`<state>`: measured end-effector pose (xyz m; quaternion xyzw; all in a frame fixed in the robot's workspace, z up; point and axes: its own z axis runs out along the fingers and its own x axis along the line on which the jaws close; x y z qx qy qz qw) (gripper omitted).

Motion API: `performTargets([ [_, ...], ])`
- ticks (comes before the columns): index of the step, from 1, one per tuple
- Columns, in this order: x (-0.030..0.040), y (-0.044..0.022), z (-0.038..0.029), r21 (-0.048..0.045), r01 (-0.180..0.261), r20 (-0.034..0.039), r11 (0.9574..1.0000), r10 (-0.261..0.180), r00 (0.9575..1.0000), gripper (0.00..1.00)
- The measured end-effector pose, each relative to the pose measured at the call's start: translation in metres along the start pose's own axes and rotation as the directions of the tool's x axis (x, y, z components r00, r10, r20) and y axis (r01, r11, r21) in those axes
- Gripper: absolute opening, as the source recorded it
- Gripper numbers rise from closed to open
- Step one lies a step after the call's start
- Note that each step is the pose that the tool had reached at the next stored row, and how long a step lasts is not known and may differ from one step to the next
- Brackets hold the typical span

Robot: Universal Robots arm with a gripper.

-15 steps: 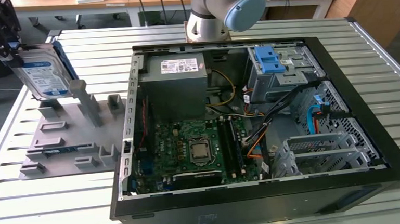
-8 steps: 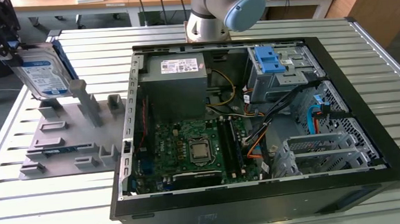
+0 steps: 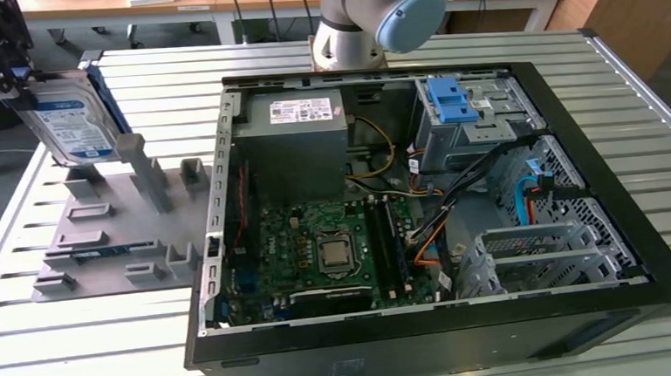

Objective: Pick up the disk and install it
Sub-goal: 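Pick up the disk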

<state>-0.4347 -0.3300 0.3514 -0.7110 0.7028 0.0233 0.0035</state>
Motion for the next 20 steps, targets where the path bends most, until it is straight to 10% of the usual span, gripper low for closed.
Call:
performTargets([
  [20,-0.0003,0.0002,-0.0081,0.0001,0.0,0.0,1.0,0.0,1.0,0.36],
])
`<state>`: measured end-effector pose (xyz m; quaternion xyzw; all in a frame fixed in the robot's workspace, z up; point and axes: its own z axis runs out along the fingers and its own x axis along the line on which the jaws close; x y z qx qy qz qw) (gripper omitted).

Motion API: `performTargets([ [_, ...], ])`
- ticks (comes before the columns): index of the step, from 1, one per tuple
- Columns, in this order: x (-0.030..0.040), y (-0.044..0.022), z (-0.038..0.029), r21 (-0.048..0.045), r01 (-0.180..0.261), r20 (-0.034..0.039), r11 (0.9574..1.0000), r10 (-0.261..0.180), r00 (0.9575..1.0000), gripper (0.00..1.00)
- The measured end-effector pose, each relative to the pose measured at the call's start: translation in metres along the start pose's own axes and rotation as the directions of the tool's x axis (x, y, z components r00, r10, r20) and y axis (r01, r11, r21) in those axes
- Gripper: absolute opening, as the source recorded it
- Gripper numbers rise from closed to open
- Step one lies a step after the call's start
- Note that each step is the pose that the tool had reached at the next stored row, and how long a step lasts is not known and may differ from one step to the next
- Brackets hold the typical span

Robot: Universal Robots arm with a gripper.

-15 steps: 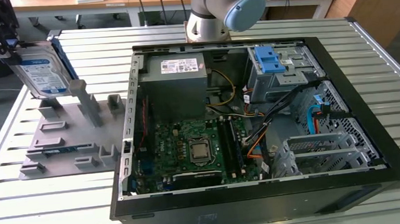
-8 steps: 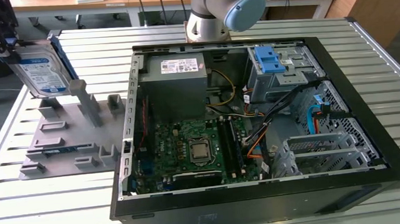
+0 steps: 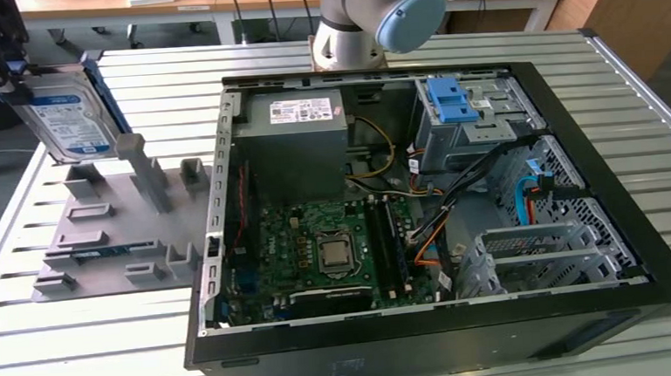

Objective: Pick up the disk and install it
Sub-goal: 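Pick up the disk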

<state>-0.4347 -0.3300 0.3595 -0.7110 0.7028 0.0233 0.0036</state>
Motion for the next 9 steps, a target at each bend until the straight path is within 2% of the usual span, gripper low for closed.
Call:
performTargets([
  [9,-0.0001,0.0001,-0.004,0.0,0.0,0.0,1.0,0.0,1.0,0.36],
])
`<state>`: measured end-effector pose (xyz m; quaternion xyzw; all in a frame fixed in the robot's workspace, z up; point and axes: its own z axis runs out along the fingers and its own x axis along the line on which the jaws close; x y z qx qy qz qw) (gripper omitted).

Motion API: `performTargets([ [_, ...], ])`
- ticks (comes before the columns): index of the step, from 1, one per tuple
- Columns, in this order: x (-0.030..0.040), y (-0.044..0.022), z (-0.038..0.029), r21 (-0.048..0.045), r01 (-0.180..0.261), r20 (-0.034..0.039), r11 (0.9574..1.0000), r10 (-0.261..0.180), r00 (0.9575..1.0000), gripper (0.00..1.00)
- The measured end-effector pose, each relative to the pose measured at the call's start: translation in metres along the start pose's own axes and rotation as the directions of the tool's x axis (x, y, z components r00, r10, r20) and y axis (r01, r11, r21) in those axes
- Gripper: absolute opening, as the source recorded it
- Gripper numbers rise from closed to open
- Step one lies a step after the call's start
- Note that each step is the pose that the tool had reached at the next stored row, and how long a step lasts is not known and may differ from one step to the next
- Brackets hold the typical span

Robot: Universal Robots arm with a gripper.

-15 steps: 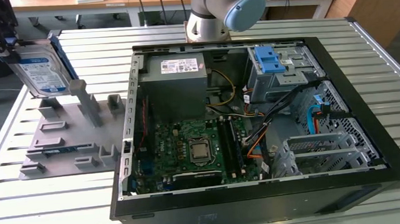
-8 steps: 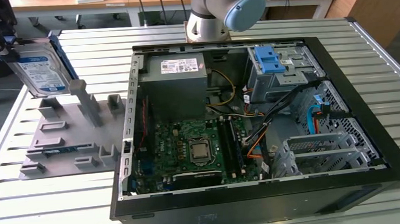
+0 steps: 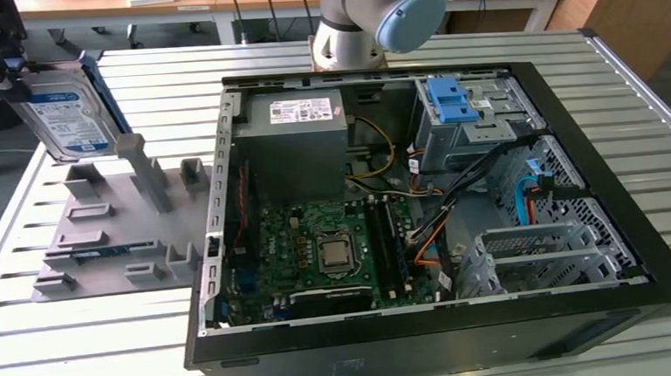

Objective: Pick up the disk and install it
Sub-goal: 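Pick up the disk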

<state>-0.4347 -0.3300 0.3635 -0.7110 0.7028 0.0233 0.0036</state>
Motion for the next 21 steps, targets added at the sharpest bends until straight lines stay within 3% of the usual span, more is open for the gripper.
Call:
performTargets([
  [21,-0.0004,0.0003,-0.0104,0.0,0.0,0.0,1.0,0.0,1.0,0.36],
])
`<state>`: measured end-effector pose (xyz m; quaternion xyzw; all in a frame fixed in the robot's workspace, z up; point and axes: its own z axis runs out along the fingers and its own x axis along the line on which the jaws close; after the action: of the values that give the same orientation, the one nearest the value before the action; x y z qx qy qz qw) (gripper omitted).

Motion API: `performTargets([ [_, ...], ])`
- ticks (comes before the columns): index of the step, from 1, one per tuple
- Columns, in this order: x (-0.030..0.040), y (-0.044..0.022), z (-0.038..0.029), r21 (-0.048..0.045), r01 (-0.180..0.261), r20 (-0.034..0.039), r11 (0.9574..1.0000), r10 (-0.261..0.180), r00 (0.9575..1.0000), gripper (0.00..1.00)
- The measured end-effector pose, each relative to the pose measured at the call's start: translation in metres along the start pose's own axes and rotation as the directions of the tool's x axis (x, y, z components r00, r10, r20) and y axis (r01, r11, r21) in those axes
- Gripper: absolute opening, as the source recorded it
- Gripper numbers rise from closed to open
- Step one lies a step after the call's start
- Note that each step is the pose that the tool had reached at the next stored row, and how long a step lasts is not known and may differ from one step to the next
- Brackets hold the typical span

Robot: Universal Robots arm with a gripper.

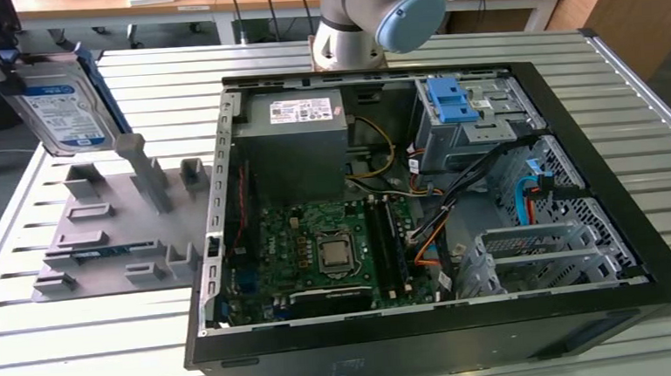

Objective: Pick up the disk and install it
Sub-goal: 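Pick up the disk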

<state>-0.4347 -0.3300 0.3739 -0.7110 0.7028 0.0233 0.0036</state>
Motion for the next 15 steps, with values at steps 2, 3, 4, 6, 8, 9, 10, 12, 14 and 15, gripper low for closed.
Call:
performTargets([
  [2,-0.0001,0.0,-0.001,0.0,0.0,0.0,1.0,0.0,1.0,0.36],
  [3,-0.0001,0.0,-0.0016,-0.0001,0.0,0.0,1.0,0.0,1.0,0.36],
  [4,-0.0001,0.0,-0.0024,-0.0002,0.0,-0.0001,1.0,0.0,1.0,0.36],
  [6,-0.0002,0.0001,-0.0039,0.0,0.0,0.0,1.0,0.0,1.0,0.36],
  [8,-0.0002,0.0001,-0.0053,0.0,0.0,0.0,1.0,0.0,1.0,0.36],
  [9,-0.0002,0.0002,-0.0059,-0.0001,0.0,0.0,1.0,0.0,1.0,0.36],
  [10,-0.0003,0.0002,-0.0065,-0.0001,0.0,0.0,1.0,0.0,1.0,0.36],
  [12,-0.0003,0.0002,-0.0078,-0.0001,0.0,-0.0001,1.0,0.0,1.0,0.36],
  [14,-0.0004,0.0002,-0.0098,-0.0002,0.0,-0.0001,1.0,0.0,1.0,0.36],
  [15,-0.0004,0.0003,-0.0105,0.0,0.0,0.0,1.0,0.0,1.0,0.36],
])
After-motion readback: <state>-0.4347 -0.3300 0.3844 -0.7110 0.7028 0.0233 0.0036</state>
